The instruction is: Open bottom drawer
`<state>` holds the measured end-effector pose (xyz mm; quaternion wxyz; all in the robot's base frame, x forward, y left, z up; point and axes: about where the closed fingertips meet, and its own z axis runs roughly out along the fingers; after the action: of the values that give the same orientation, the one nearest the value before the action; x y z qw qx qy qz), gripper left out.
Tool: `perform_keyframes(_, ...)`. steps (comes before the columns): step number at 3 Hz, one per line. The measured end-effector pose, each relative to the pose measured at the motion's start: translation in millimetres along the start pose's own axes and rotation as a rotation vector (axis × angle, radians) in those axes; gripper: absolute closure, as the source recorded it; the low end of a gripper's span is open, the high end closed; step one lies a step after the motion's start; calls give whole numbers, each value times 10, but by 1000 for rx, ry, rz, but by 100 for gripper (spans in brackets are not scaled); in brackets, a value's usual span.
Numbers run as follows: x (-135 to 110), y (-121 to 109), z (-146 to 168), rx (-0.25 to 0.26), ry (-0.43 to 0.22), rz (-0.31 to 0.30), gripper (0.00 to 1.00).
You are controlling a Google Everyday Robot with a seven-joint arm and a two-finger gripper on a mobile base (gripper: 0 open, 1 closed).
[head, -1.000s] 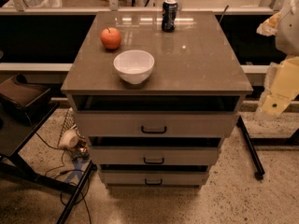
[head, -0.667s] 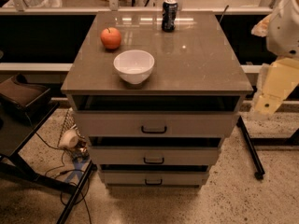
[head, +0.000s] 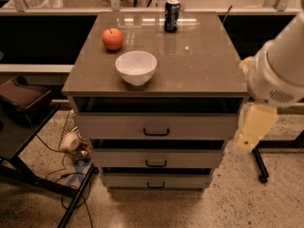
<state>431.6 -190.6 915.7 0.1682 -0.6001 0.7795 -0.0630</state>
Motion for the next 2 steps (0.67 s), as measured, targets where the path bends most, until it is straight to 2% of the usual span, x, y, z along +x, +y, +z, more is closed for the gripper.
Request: perform_keyframes(2,-95,692,1167,-4,-16,-33,0)
